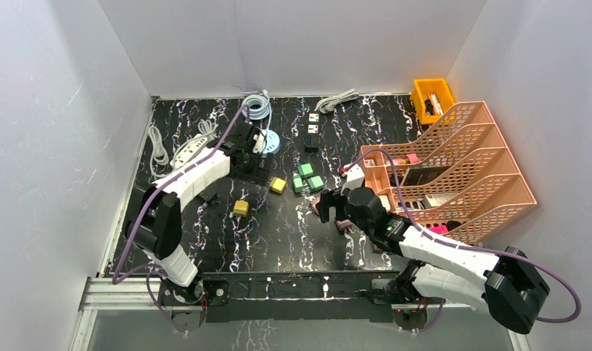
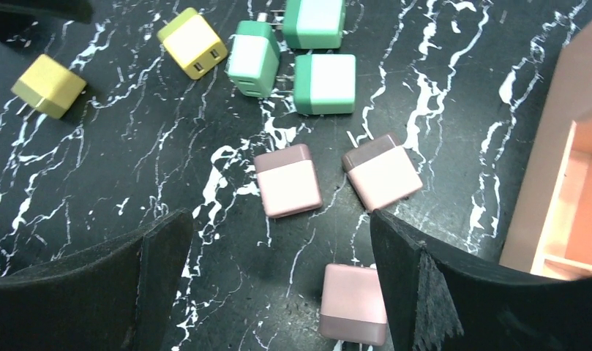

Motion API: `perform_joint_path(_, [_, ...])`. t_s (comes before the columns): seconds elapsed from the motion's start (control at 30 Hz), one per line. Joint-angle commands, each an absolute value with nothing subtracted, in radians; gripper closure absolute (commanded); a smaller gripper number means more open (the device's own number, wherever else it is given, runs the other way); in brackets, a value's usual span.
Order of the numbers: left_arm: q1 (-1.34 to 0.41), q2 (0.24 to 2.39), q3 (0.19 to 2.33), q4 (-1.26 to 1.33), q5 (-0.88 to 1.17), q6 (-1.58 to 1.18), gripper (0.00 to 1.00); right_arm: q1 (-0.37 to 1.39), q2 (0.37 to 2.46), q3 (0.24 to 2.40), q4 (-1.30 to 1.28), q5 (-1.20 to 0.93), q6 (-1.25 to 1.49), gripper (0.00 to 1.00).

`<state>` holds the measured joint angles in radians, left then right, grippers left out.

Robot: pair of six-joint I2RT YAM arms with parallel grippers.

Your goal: Pull the plug off the socket

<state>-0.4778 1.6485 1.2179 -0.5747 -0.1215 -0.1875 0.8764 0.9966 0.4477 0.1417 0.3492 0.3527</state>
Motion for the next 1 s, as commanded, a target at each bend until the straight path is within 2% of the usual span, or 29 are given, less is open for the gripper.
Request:
perform_joint_path(0.0, [-0.474,1.703,1.277,-0.567,0.077,0.055,0.04,0.871,1.002,0.459,0.246,0.231,0.306,0.02])
perform_joint_path(0.13, [-0.487,1.759,1.281,-0.492,0.204,0.19,0.02,0.871,1.012,0.463,0.278,0.161,0.291,0.02])
perform_joint_path(0.23, [-0.51,1.706,1.237,-0.368,0.206,0.318,0.02,0.871,0.991,0.439,0.338,0.129,0.28,0.02])
perform_joint_path(0.37, [-0.517,1.603,1.133,-0.211,0.335,0.615,0.01,0.871,0.991,0.432,0.373,0.094,0.275,0.02])
perform_joint_path(0.57, [-0.517,1.747,1.306,-0.518,0.534,0.936,0.02,0.87,0.964,0.424,0.366,0.091,0.267,0.02])
perform_joint_path(0.77, [-0.519,1.871,1.375,-0.62,0.591,1.005,0.02,0.87,0.929,0.413,0.354,0.099,0.267,0.02])
perform_joint_path(0.97, [-0.52,1.985,1.448,-0.671,0.546,1.039,0.12,0.87,0.922,0.407,0.353,0.094,0.267,0.02])
